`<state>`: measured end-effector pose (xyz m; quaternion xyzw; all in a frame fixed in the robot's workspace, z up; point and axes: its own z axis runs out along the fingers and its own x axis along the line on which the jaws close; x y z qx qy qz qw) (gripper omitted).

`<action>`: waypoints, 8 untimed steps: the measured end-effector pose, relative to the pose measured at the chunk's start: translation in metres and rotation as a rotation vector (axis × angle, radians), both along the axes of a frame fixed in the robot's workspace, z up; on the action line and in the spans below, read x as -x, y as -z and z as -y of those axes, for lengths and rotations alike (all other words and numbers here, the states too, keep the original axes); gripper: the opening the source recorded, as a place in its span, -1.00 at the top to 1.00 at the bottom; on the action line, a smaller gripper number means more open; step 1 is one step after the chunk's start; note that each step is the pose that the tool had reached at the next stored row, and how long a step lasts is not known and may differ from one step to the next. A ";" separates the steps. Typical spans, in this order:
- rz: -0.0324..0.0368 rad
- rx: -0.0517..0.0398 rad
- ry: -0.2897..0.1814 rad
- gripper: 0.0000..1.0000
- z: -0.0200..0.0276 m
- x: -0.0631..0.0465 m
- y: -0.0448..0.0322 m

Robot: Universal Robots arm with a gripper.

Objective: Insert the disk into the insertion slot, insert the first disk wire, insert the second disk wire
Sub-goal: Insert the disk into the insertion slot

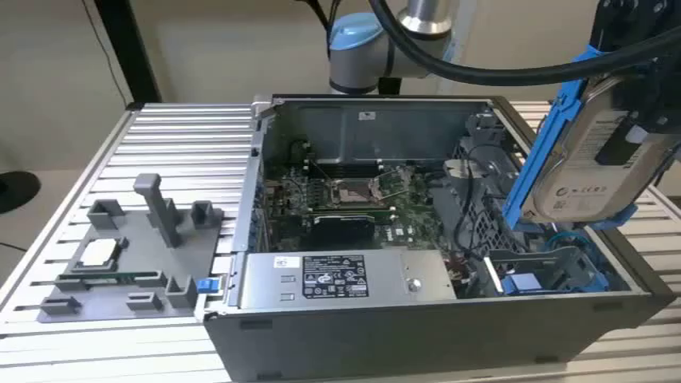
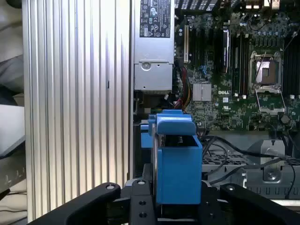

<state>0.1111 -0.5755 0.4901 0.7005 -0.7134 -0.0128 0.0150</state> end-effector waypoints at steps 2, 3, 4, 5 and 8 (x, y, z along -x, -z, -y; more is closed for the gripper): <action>0.0000 0.0000 0.000 1.00 0.0000 0.000 0.0000; 0.0000 -0.0001 0.000 1.00 0.0000 0.000 0.0000; 0.0000 -0.0001 0.000 1.00 0.0000 0.000 0.0000; 0.0000 -0.0001 0.000 1.00 0.0000 0.000 0.0000; 0.0000 0.0000 0.000 1.00 0.0000 0.000 0.0000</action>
